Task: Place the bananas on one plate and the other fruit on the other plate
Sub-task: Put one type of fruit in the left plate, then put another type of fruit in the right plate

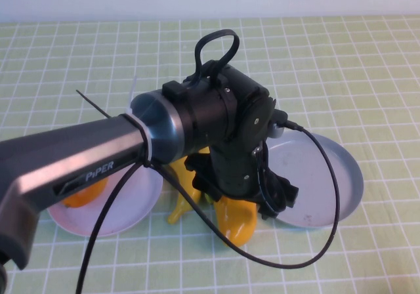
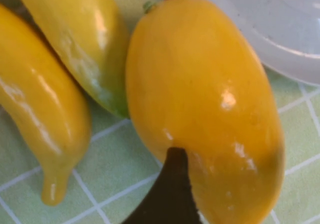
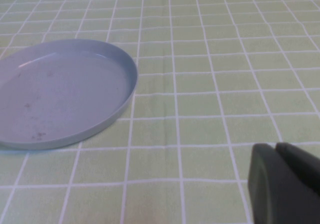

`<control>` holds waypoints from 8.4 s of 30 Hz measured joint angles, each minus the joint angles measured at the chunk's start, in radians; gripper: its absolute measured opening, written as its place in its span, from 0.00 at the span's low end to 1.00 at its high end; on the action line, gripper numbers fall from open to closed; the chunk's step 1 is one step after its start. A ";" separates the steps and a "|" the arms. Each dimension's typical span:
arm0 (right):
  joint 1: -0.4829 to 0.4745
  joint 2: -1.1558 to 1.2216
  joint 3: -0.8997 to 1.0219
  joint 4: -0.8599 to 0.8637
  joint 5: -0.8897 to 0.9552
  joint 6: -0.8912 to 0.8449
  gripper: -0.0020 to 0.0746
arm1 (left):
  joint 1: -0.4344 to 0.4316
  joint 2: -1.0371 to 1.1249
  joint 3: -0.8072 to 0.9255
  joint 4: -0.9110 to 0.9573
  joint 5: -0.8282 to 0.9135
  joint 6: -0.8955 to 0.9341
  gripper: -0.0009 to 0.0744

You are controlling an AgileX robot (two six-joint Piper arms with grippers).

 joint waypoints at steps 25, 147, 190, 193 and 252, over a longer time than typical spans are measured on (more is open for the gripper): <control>0.000 0.000 0.000 0.000 0.000 0.000 0.01 | -0.002 0.101 -0.005 0.035 -0.002 -0.052 0.81; 0.000 0.000 0.000 0.000 0.000 0.000 0.01 | 0.343 -1.124 0.794 0.095 -0.274 0.211 0.02; 0.000 0.000 0.000 0.024 0.000 0.000 0.01 | 0.810 -1.927 1.557 0.072 -0.926 0.217 0.02; 0.000 0.000 0.000 0.024 0.000 0.000 0.01 | 0.808 -1.929 1.558 0.072 -0.816 0.217 0.02; 0.000 0.336 -0.322 0.624 0.116 -0.052 0.01 | 0.804 -1.931 1.558 0.090 -0.671 0.226 0.01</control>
